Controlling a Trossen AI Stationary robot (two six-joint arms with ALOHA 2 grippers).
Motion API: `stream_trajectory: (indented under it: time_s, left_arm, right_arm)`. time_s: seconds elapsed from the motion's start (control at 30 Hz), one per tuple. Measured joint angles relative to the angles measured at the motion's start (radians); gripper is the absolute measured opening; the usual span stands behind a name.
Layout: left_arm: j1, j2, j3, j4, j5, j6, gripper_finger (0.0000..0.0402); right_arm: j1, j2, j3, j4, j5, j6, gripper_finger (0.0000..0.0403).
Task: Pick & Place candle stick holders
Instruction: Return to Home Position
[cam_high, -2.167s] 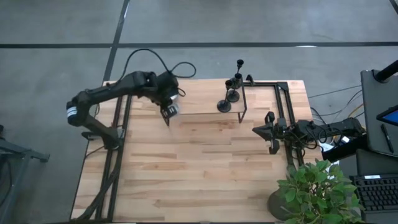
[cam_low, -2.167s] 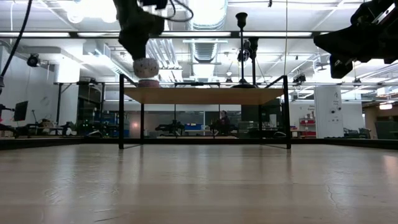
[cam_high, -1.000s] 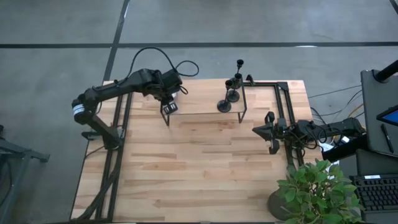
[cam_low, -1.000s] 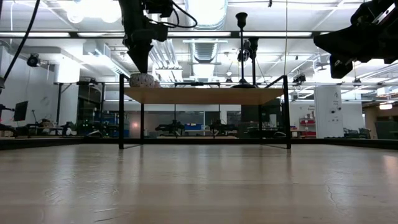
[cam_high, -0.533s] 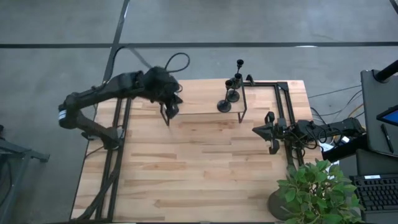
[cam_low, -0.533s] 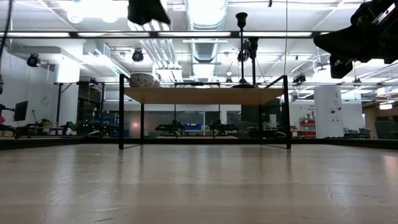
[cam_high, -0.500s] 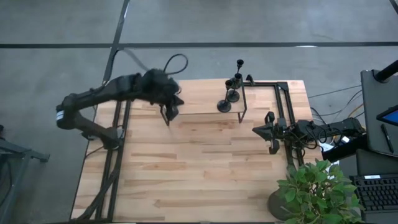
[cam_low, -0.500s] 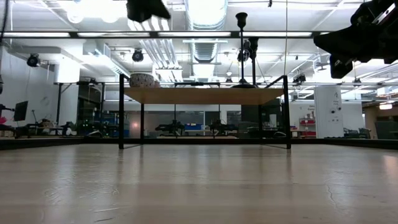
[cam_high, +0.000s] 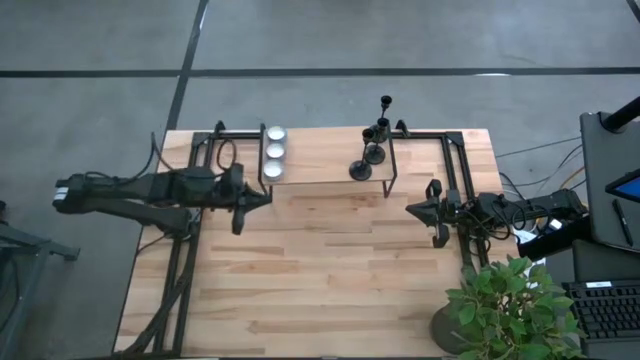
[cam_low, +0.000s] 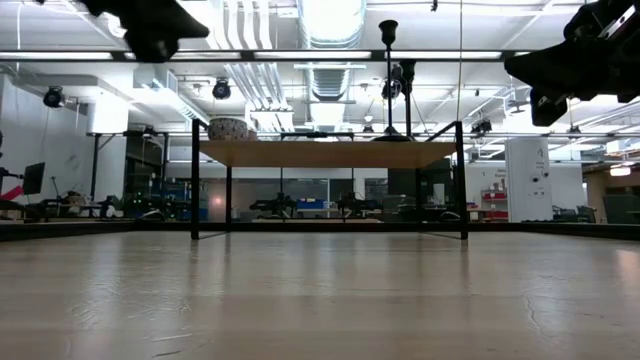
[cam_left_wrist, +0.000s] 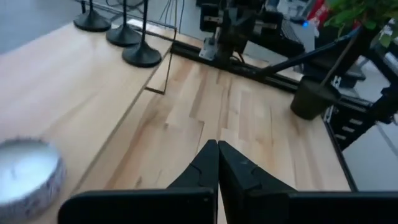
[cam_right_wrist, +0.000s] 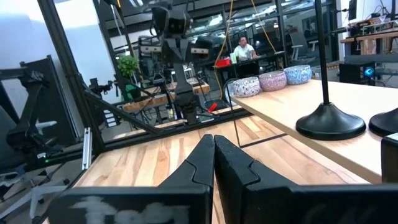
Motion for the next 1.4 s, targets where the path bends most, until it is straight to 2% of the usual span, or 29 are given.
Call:
stream_trajectory:
  time_s: [0.13, 0.27, 0.43, 0.6, 0.83, 1.03, 1.23, 1.4]
  left_arm:
    - [-0.009, -0.133, -0.120, 0.075, -0.028, -0.005, 0.0001]
    - [-0.039, -0.273, -0.254, 0.196, 0.018, 0.022, 0.0001]
    - [-0.038, -0.439, -0.395, 0.195, -0.034, 0.001, 0.0001]
    - [-0.039, -0.558, -0.459, 0.209, -0.043, 0.002, 0.0001]
    - [-0.038, -0.660, -0.585, 0.221, -0.071, 0.018, 0.0001]
    - [-0.038, -0.724, -0.722, 0.360, -0.093, 0.007, 0.0001]
    - [-0.037, -0.697, -0.724, 0.376, -0.116, 0.223, 0.0006]
    - [-0.037, -0.696, -0.723, 0.377, -0.122, 0.227, 0.0006]
  right_arm:
    - [0.000, 0.000, 0.000, 0.000, 0.000, 0.000, 0.0009]
    - [0.000, 0.000, 0.000, 0.000, 0.000, 0.000, 0.0009]
    - [0.000, 0.000, 0.000, 0.000, 0.000, 0.000, 0.0009]
    - [0.000, 0.000, 0.000, 0.000, 0.000, 0.000, 0.0009]
    - [0.000, 0.000, 0.000, 0.000, 0.000, 0.000, 0.0009]
    - [0.000, 0.000, 0.000, 0.000, 0.000, 0.000, 0.0009]
    - [0.000, 0.000, 0.000, 0.000, 0.000, 0.000, 0.0009]
    - [0.000, 0.000, 0.000, 0.000, 0.000, 0.000, 0.0009]
